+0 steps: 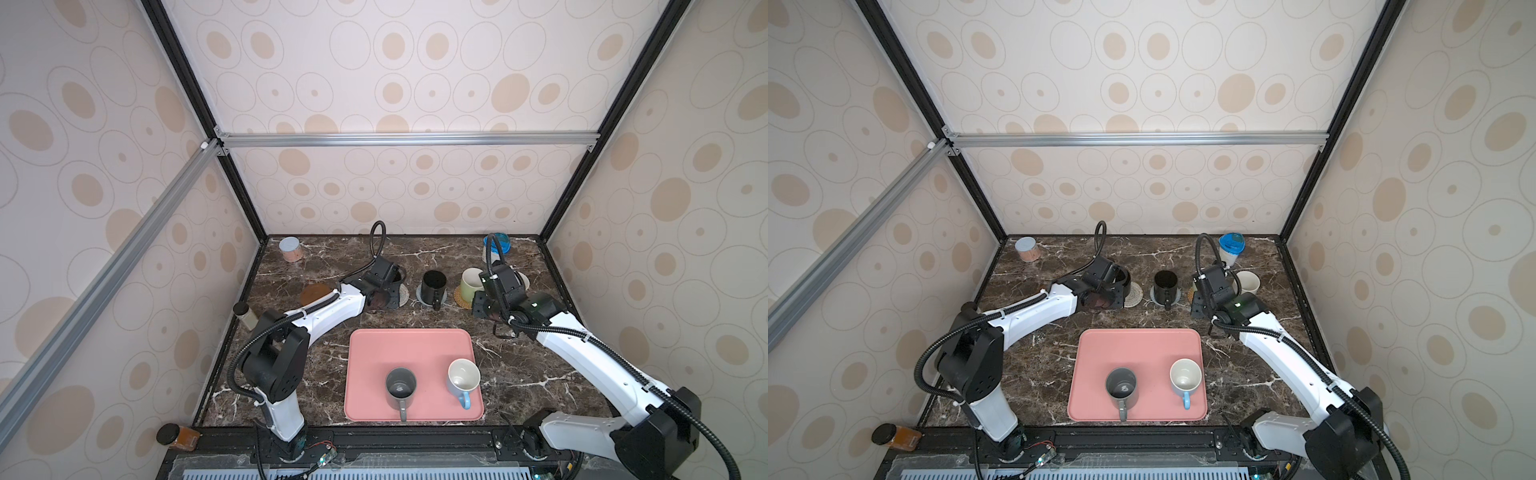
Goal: Place cups on coasters
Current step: Place the cup on the coaster.
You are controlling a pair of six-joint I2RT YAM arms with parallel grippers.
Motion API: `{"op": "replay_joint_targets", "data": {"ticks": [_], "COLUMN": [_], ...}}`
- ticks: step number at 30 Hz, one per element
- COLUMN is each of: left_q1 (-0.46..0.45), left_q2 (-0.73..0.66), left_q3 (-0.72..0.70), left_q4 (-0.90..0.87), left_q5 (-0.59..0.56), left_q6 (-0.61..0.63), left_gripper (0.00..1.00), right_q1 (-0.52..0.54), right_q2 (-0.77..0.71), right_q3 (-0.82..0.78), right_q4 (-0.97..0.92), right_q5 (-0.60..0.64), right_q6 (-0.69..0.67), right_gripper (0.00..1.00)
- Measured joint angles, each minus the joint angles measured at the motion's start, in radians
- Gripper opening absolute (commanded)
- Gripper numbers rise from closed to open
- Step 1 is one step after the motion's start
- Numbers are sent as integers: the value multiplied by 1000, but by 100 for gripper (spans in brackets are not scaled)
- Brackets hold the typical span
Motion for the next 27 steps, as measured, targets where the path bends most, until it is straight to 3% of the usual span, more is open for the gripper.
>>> {"op": "replay_joint_targets", "data": {"ticks": [11,27], "left_q1": [11,11], "left_q2": [103,130], "left_q3": [98,109], "left_q4": [-4,-7], "left_q5": [28,31], "left_q6": [51,50], "left_gripper": [7,7], "right_q1": [0,0], "right_q2": [-3,-13], "right_q3": [0,0], "right_q4": [-15,-26], "right_q5": [18,21], "right_q6": [11,14], "right_gripper": [42,42]}}
